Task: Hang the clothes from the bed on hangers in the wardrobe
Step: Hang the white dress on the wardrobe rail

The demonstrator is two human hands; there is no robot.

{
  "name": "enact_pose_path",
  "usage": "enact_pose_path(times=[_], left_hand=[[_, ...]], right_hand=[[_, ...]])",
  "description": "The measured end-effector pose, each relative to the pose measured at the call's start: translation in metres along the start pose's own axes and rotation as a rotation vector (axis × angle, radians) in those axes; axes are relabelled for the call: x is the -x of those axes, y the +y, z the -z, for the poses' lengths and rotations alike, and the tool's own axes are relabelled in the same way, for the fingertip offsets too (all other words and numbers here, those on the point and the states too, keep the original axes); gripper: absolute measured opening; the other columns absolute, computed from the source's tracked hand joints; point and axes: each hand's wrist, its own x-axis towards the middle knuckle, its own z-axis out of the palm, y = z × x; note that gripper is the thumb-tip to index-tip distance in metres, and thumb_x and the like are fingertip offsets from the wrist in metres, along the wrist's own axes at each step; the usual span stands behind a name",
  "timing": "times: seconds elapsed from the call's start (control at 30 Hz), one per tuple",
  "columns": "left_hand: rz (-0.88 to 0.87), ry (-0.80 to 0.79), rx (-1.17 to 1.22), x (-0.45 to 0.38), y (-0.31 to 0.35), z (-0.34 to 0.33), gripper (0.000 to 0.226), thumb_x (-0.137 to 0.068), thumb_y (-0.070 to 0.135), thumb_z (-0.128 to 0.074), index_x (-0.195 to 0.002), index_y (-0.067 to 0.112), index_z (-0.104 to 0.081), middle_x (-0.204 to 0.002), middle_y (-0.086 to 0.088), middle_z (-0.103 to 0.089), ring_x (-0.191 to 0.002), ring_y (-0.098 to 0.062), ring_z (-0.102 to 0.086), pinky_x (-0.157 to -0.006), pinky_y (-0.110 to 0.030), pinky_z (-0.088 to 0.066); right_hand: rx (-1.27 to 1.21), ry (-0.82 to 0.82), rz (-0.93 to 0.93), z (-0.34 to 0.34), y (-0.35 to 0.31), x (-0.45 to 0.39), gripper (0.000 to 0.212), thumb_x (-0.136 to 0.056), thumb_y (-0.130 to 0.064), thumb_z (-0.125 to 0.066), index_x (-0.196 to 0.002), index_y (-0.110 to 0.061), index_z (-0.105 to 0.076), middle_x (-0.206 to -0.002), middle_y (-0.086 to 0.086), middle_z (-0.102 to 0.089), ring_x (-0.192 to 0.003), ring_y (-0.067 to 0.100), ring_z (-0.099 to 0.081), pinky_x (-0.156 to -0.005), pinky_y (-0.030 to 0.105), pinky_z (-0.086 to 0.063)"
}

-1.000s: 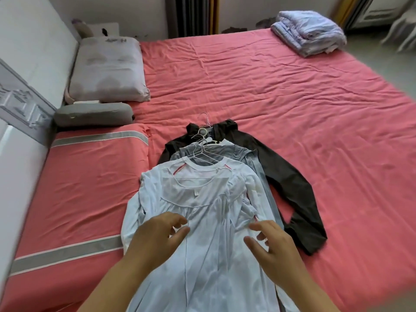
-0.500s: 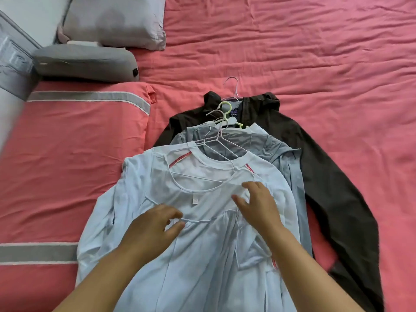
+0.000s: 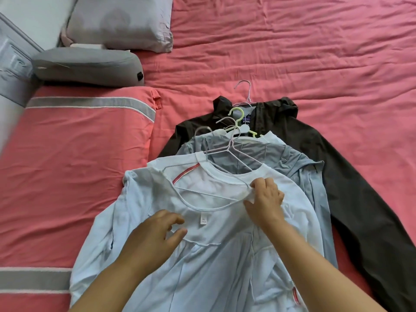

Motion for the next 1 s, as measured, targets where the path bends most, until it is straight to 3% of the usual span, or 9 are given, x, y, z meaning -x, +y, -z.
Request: enact_pose_path(times=[0.1, 0.2, 0.33, 0.47, 0.57, 0.7, 0.77, 0.83, 1.0], left_hand=[[-0.029, 0.055, 0.002, 0.018, -0.010, 0.018, 0.020, -0.088, 0.040, -0.060, -0.106, 0.033, -0.063, -0.103, 0.025, -0.054, -0.094, 0.005, -0.054, -0.083, -0.018, -0.043], [-0.052, 0.092, -0.009, 0.038, -0.017, 0.039, 0.026, -0.087, 0.046, -0.057, -0.108, 0.032, -0.063, -0.106, 0.025, -0.053, -0.097, 0.004, -0.052, -0.084, -0.018, -0.042], [-0.112, 0.214, 0.001, 0.068, -0.033, 0.071, 0.057, -0.076, 0.058, -0.048, -0.121, 0.025, -0.058, -0.122, 0.017, -0.048, -0.117, -0.008, -0.047, -0.093, -0.018, -0.034], [-0.158, 0.528, -0.079, 0.118, -0.051, 0.116, 0.073, -0.074, 0.043, -0.056, -0.139, 0.015, -0.039, -0.145, -0.011, -0.034, -0.132, -0.027, -0.030, -0.108, -0.030, -0.023], [-0.217, 0.696, -0.146, 0.166, -0.063, 0.149, 0.072, -0.079, 0.053, -0.048, -0.140, 0.018, -0.033, -0.146, -0.011, -0.030, -0.134, -0.031, -0.027, -0.109, -0.046, -0.021], [-0.235, 0.933, -0.192, 0.264, -0.085, 0.207, 0.058, -0.088, 0.059, -0.034, -0.127, 0.021, -0.052, -0.118, -0.003, -0.056, -0.115, -0.022, -0.047, -0.107, -0.049, -0.015], [-0.280, 1.002, -0.183, 0.315, -0.094, 0.237, 0.049, -0.087, 0.052, -0.041, -0.114, 0.018, -0.061, -0.101, -0.003, -0.062, -0.097, -0.024, -0.058, -0.098, -0.048, -0.033], [-0.327, 1.029, -0.133, 0.359, -0.100, 0.262, 0.043, -0.085, 0.050, -0.046, -0.098, 0.014, -0.066, -0.089, -0.001, -0.064, -0.081, -0.024, -0.062, -0.078, -0.038, -0.046], [-0.254, 1.179, -0.190, 0.459, -0.112, 0.302, 0.044, -0.085, 0.056, -0.044, -0.075, 0.018, -0.063, -0.070, 0.008, -0.058, -0.061, -0.015, -0.056, -0.057, -0.018, -0.036]], right_hand=[[-0.114, 0.005, -0.008, 0.017, -0.019, 0.015, 0.023, -0.077, -0.032, -0.070, -0.077, -0.023, -0.049, -0.091, -0.005, -0.048, -0.098, 0.017, -0.047, -0.068, 0.030, -0.012], [-0.189, 0.048, -0.023, 0.049, -0.040, 0.035, 0.039, -0.086, -0.034, -0.064, -0.054, -0.027, -0.043, -0.074, -0.006, -0.043, -0.081, 0.012, -0.048, -0.069, 0.030, -0.014], [-0.367, 0.136, 0.014, 0.096, -0.076, 0.077, 0.035, -0.082, -0.031, -0.070, -0.053, -0.021, -0.053, -0.061, -0.005, -0.051, -0.063, 0.006, -0.046, -0.077, 0.036, -0.030], [-0.577, 0.201, 0.118, 0.149, -0.132, 0.142, 0.030, -0.075, -0.024, -0.077, -0.056, -0.010, -0.058, -0.042, -0.009, -0.038, -0.043, 0.007, -0.034, -0.053, 0.024, -0.030], [-0.697, 0.213, 0.170, 0.187, -0.176, 0.189, 0.028, -0.076, -0.018, -0.077, -0.058, -0.005, -0.061, -0.040, -0.010, -0.033, -0.037, 0.005, -0.027, -0.039, 0.013, -0.021], [-0.719, 0.275, 0.316, 0.231, -0.249, 0.267, 0.022, -0.074, -0.015, -0.077, -0.057, -0.008, -0.064, -0.036, -0.010, -0.032, -0.035, 0.004, -0.025, -0.035, 0.012, -0.017], [-0.710, 0.284, 0.392, 0.246, -0.284, 0.302, 0.023, -0.072, -0.017, -0.078, -0.057, -0.008, -0.064, -0.038, -0.010, -0.035, -0.036, 0.004, -0.026, -0.035, 0.012, -0.019], [-0.716, 0.276, 0.439, 0.254, -0.312, 0.328, 0.023, -0.071, -0.019, -0.079, -0.056, -0.009, -0.064, -0.041, -0.007, -0.040, -0.038, 0.004, -0.028, -0.036, 0.014, -0.021], [-0.755, 0.180, 0.558, 0.252, -0.375, 0.386, 0.023, -0.068, -0.023, -0.081, -0.057, -0.010, -0.065, -0.043, -0.005, -0.038, -0.038, 0.005, -0.027, -0.037, 0.015, -0.021]])
